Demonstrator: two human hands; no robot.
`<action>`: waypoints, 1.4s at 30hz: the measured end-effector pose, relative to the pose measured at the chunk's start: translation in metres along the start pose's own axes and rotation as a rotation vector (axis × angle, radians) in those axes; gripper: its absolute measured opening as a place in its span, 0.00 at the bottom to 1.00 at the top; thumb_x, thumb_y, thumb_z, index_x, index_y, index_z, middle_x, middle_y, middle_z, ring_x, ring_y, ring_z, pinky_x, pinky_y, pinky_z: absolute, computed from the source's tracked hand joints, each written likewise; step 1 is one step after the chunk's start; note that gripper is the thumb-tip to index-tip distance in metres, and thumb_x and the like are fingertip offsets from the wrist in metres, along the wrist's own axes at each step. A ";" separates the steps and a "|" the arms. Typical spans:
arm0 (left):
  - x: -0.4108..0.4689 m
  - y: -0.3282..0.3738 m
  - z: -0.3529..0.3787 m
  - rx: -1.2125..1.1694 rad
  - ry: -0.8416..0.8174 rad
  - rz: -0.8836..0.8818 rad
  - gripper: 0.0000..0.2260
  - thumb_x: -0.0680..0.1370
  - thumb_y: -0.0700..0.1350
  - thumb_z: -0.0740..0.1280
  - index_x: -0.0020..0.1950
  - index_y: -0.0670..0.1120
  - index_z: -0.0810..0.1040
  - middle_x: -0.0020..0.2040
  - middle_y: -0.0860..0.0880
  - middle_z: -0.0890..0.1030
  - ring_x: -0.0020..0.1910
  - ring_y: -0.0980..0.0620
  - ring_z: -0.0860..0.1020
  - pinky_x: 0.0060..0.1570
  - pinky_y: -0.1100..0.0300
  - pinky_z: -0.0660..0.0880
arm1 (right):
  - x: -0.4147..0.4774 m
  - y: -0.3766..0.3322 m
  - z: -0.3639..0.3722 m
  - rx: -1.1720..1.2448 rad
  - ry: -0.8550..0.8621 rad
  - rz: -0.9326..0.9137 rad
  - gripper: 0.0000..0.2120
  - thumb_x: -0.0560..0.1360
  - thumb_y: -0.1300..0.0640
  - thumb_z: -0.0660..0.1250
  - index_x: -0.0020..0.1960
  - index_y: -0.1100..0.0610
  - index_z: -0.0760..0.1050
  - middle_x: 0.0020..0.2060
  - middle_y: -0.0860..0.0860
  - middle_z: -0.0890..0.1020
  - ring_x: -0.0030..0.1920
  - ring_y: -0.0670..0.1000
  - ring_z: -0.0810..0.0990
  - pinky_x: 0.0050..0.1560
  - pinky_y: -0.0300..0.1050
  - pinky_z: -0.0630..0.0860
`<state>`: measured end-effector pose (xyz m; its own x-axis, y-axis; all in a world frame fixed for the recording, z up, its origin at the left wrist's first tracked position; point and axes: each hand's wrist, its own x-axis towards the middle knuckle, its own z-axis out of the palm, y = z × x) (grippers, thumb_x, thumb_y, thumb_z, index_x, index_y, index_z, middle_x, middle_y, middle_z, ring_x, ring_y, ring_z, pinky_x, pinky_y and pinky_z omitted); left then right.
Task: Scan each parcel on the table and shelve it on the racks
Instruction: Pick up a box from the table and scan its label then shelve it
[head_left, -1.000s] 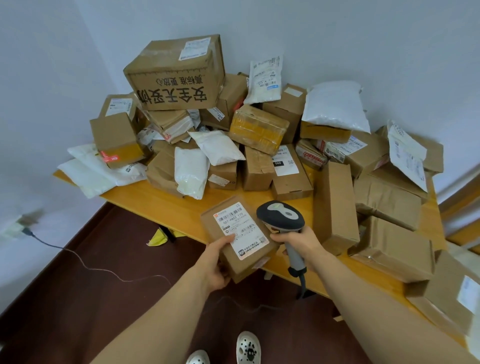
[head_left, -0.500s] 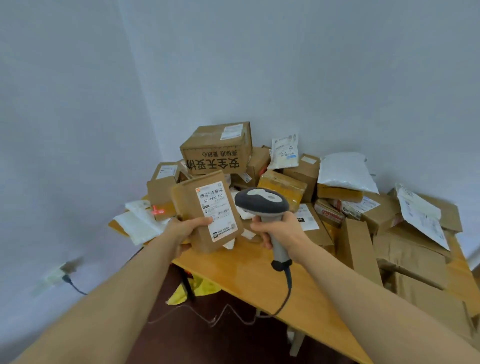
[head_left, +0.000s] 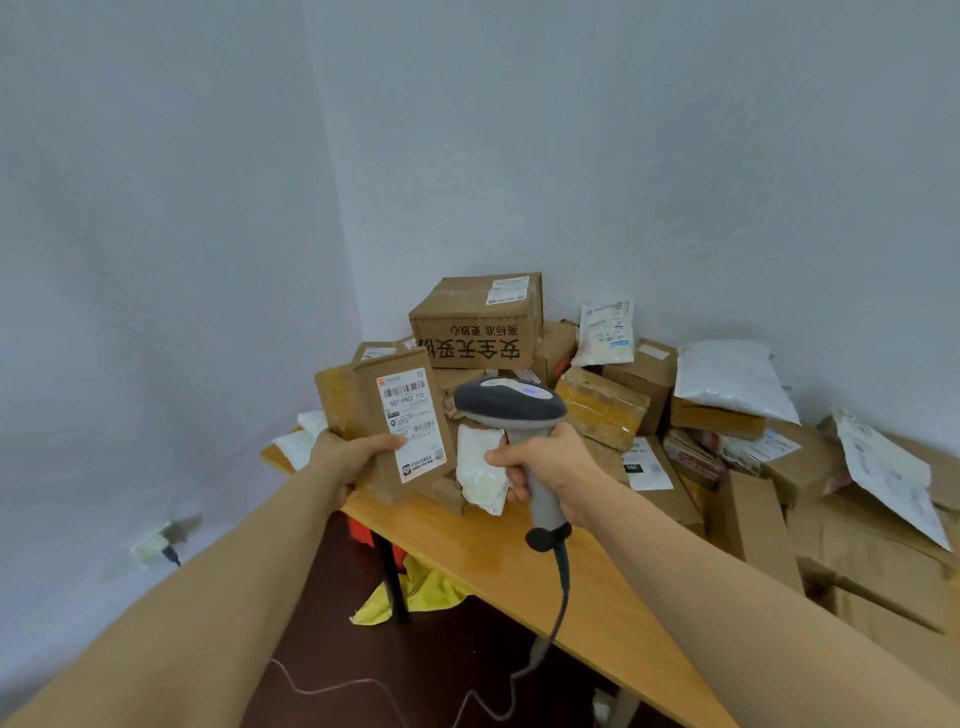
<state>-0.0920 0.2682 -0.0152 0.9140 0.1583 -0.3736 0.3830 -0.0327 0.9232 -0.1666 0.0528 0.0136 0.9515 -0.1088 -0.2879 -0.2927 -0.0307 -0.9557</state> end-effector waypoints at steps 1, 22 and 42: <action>0.001 -0.001 -0.002 0.002 0.002 0.002 0.31 0.68 0.40 0.78 0.68 0.41 0.67 0.63 0.44 0.76 0.52 0.49 0.72 0.49 0.52 0.70 | 0.000 0.000 0.002 0.000 -0.006 0.002 0.09 0.70 0.67 0.73 0.37 0.61 0.73 0.25 0.56 0.72 0.22 0.50 0.68 0.27 0.42 0.72; -0.053 -0.078 -0.101 -0.190 -0.211 -0.218 0.18 0.72 0.54 0.72 0.59 0.50 0.79 0.48 0.48 0.86 0.49 0.47 0.82 0.44 0.51 0.78 | 0.003 0.076 0.099 0.271 -0.038 0.140 0.16 0.68 0.64 0.77 0.54 0.62 0.79 0.47 0.59 0.84 0.47 0.59 0.83 0.41 0.50 0.82; -0.398 -0.242 -0.349 -0.517 0.650 -0.159 0.22 0.69 0.52 0.74 0.61 0.50 0.78 0.51 0.46 0.85 0.42 0.49 0.83 0.35 0.60 0.76 | -0.258 0.144 0.359 -0.187 -0.983 0.073 0.12 0.64 0.68 0.78 0.46 0.61 0.81 0.44 0.59 0.85 0.44 0.58 0.83 0.42 0.50 0.79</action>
<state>-0.5955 0.5577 -0.0585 0.5352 0.6640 -0.5221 0.2466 0.4683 0.8485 -0.4201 0.4330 -0.0718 0.5621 0.7501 -0.3486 -0.2828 -0.2218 -0.9332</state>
